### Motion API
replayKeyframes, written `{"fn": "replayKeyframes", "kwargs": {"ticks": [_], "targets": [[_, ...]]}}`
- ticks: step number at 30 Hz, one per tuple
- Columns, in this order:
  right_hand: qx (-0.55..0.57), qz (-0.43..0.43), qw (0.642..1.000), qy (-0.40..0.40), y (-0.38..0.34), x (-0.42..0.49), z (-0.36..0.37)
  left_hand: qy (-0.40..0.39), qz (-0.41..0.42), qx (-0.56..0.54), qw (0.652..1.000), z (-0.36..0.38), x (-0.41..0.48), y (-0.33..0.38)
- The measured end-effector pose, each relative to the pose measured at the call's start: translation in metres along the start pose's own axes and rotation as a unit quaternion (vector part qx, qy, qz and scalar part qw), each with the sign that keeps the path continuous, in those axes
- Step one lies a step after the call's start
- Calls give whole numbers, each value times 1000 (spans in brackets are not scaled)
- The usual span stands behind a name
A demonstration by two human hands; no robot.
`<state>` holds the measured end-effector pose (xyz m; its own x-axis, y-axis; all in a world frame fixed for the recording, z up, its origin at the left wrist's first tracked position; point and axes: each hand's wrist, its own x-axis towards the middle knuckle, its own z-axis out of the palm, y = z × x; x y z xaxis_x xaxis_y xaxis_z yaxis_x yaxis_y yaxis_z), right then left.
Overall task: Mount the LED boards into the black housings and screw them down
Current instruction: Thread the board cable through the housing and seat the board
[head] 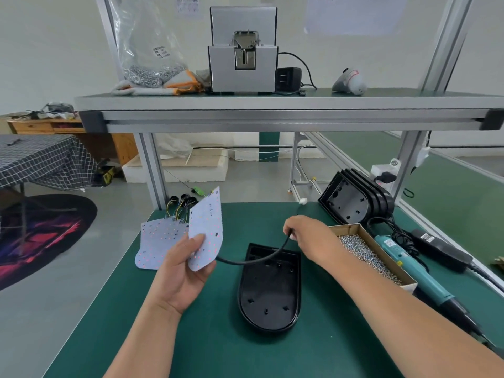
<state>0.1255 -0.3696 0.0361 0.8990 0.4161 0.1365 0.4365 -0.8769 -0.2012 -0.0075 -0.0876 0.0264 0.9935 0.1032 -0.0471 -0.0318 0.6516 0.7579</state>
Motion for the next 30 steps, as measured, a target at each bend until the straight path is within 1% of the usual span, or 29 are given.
{"fn": "replayKeyframes", "kwargs": {"ticks": [2, 4, 7, 9, 12, 14, 17, 20, 21, 23, 25, 30], "targets": [[4, -36, 998, 41, -8, -7, -6, 7, -8, 22, 1000, -1, 1, -1], [8, -94, 992, 86, -14, -16, -12, -10, -22, 51, 998, -3, 1, -2], [-18, -163, 981, 106, -31, -26, -26, -83, -47, 89, 991, -2, 0, -4], [-44, -196, 973, 114, -46, -28, -32, -132, -56, 93, 985, 2, -2, -5], [-59, -250, 954, 156, -70, -38, -34, -137, -71, 119, 981, 7, -5, -8], [-69, -269, 946, 166, -81, -42, -30, -155, -82, 132, 976, 7, -7, -8], [-81, -286, 946, 127, -89, -38, -28, -206, -96, 106, 968, 6, -11, -5], [-132, -285, 945, 86, -88, -31, -26, -231, -128, 29, 964, 2, -13, 1], [-132, -286, 946, 76, -88, -31, -25, -228, -134, 35, 964, 1, -13, 2], [-125, -283, 949, 63, -87, -32, -20, -202, -140, 86, 966, 2, -14, 3], [-143, -277, 948, 66, -85, -33, -18, -196, -135, 110, 965, 5, -15, 3], [-137, -251, 951, 116, -80, -36, -14, -216, -131, 156, 955, 12, -15, -1]]}}
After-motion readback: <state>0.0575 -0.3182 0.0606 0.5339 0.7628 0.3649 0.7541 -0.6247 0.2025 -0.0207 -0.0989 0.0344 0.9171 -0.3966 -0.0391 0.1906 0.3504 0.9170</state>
